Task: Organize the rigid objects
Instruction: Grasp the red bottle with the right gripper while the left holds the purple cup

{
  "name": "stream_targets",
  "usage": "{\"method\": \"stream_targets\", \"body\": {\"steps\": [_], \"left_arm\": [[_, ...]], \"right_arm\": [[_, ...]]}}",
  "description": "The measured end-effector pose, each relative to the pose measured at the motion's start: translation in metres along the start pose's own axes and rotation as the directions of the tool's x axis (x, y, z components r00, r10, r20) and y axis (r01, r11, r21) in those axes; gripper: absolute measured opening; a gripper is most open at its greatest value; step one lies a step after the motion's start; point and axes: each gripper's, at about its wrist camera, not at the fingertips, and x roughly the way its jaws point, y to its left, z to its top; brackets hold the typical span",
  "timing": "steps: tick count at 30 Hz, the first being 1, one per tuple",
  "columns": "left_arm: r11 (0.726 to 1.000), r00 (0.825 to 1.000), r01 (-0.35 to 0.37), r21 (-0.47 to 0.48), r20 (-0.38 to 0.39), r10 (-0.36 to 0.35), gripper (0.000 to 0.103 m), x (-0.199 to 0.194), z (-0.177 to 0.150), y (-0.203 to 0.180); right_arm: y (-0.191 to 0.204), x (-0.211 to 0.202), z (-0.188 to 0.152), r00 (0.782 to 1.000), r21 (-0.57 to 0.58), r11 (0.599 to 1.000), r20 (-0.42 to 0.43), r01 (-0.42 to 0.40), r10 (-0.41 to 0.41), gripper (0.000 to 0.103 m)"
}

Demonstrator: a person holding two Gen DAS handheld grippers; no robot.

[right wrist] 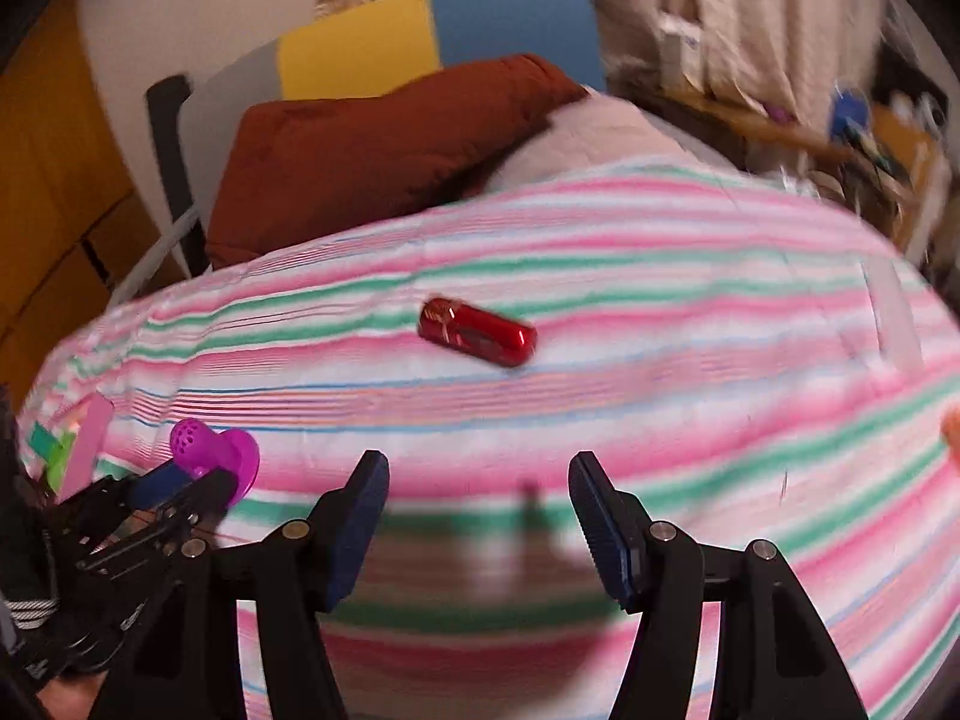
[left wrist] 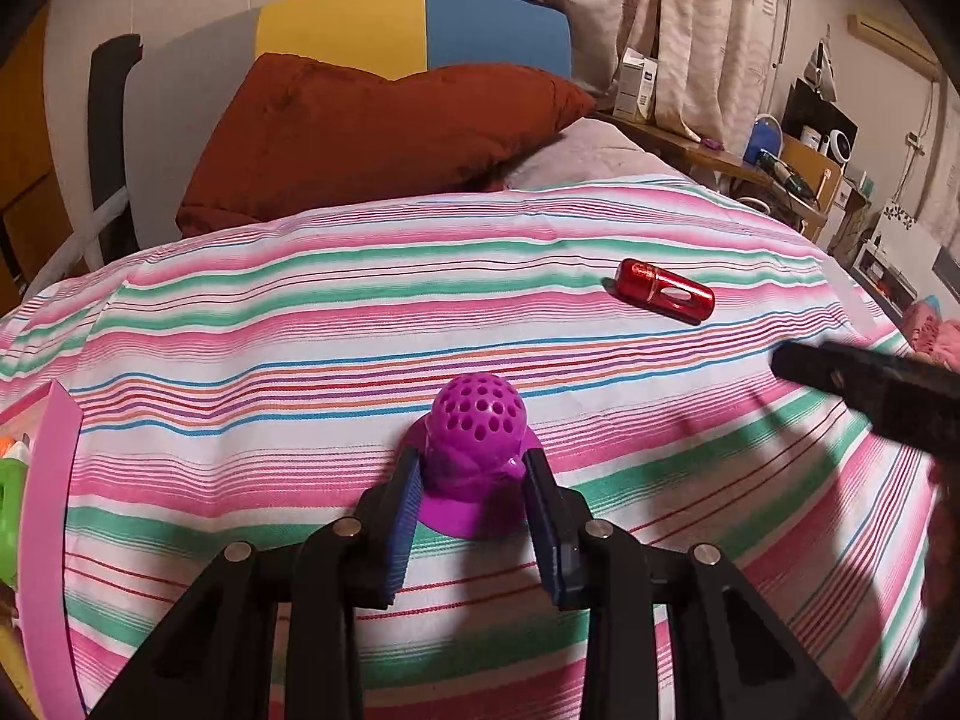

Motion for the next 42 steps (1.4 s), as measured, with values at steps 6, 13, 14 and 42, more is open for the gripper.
{"method": "stream_targets", "body": {"steps": [6, 13, 14, 42], "left_arm": [[1.0, 1.0, 0.005, -0.005, 0.009, -0.005, 0.033, 0.0, -0.002, 0.001], [1.0, 1.0, 0.011, -0.013, 0.018, -0.011, 0.033, -0.003, -0.006, 0.003], [1.0, 1.0, 0.01, -0.013, 0.02, -0.01, 0.033, -0.003, -0.007, 0.003], [1.0, 1.0, -0.016, 0.002, 0.015, 0.016, 0.033, -0.006, -0.005, -0.003]], "right_arm": [[0.009, 0.048, 0.046, 0.997, -0.187, 0.982, -0.072, 0.027, -0.041, 0.062], [0.011, 0.093, 0.058, 0.985, -0.217, 0.976, -0.164, 0.007, -0.044, 0.056], [0.011, 0.096, 0.058, 0.985, -0.219, 0.976, -0.168, 0.006, -0.043, 0.052], [0.018, 0.029, -0.027, 0.98, 0.006, 0.997, -0.183, -0.075, 0.075, 0.026]]}}
